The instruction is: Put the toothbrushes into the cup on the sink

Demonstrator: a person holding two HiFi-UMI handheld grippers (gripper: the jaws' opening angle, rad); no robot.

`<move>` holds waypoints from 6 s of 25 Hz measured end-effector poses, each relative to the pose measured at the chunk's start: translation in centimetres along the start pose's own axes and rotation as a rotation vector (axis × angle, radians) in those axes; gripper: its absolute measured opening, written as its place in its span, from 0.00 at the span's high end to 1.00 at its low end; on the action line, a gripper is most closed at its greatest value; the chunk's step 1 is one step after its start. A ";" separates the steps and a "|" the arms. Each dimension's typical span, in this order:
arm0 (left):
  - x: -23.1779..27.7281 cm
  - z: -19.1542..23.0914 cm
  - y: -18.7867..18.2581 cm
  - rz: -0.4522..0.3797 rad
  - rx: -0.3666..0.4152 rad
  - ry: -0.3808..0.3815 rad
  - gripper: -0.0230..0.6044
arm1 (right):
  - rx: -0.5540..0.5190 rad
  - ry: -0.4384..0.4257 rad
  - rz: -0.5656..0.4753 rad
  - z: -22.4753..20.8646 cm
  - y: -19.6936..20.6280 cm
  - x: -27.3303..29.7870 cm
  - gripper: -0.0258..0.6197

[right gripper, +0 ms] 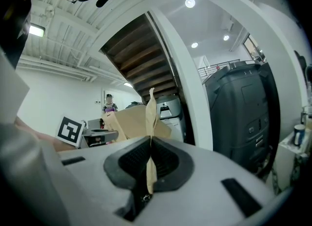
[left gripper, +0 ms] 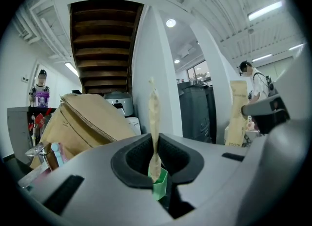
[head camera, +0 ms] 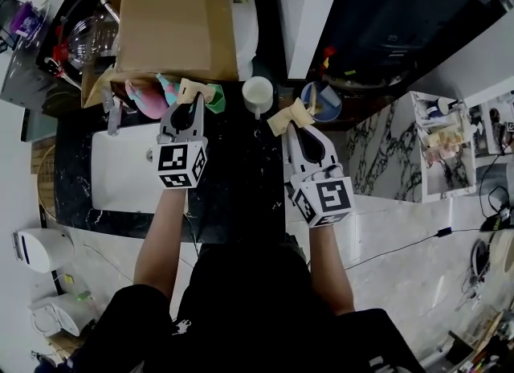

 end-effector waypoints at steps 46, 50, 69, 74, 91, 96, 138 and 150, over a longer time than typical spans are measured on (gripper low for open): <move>4.6 1.6 6.7 0.161 0.038 0.040 0.91 | 0.011 0.063 0.089 -0.6 2.6 0.3 0.95; 4.8 1.6 6.8 0.161 0.034 0.041 0.91 | 0.011 0.065 0.093 -0.6 2.8 0.3 0.95; 0.4 -0.5 4.1 0.129 0.071 0.022 0.69 | -0.009 0.017 0.046 -0.7 1.1 0.1 0.95; -2.1 -1.2 3.4 0.105 0.012 0.012 0.77 | -0.037 -0.001 0.015 -1.0 -0.1 0.2 0.95; -7.0 -1.7 2.3 0.079 -0.058 -0.037 0.96 | -0.141 -0.097 -0.075 -0.8 -3.9 3.8 0.95; -7.6 -1.3 2.0 0.075 -0.056 -0.045 0.96 | -0.150 -0.108 -0.091 -0.8 -4.3 5.6 0.95; -6.4 0.2 2.4 0.106 -0.063 -0.061 0.96 | 0.198 -0.048 0.003 -2.2 4.4 12.0 0.95; -5.7 -0.3 2.7 0.118 -0.071 -0.044 0.96 | 0.276 -0.047 0.023 -2.7 5.7 12.6 0.95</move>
Point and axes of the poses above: the fingertips, and each gripper's own axes: x forward along the fingers, z to its left, y out of its underside, the point moved 8 cm from there along -x, backward along the fingers, and after that the axes turned 10 degrees about -x, right-handed, at the moved point
